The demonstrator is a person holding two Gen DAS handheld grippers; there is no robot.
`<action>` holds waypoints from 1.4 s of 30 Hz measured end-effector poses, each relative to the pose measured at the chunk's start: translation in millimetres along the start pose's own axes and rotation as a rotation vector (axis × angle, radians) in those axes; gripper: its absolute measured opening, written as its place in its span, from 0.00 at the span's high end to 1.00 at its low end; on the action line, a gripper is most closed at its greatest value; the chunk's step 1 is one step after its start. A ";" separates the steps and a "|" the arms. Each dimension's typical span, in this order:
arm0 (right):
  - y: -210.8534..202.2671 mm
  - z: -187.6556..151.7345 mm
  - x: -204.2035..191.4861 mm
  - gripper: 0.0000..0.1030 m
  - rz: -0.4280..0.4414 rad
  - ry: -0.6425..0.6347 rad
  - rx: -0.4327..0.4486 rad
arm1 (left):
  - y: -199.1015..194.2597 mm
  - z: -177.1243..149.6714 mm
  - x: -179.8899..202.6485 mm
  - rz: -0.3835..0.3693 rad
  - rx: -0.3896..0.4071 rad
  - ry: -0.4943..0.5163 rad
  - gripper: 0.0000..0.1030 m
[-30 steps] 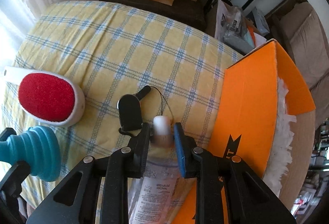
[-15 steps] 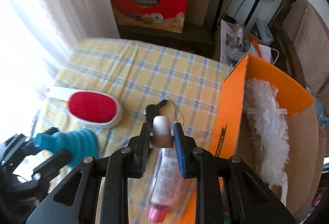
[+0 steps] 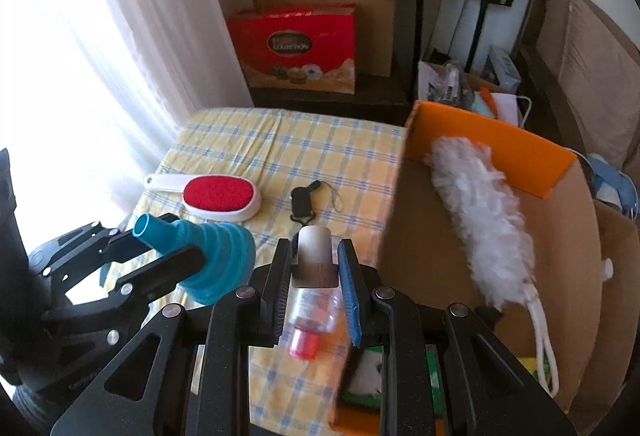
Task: Organize objects
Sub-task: 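Carry the funnel and beige cylinder into the box and open both tools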
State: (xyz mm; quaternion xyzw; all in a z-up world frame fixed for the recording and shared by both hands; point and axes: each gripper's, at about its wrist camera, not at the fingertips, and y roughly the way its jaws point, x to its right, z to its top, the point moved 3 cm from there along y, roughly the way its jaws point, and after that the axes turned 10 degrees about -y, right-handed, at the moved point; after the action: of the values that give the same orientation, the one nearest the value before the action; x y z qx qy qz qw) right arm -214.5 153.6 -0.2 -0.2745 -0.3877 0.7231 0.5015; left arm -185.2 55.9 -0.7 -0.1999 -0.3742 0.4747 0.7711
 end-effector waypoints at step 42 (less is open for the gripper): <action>-8.6 -83.3 133.4 0.78 -0.026 0.237 0.029 | 97.7 -4.0 141.9 -0.012 -0.117 0.189 0.71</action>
State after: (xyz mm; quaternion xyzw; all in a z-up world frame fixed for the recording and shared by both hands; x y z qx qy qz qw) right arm -190.9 304.2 -39.8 -0.3455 -0.3186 0.6846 0.5572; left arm -200.8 227.1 -13.0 -0.2862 -0.3282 0.4264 0.7928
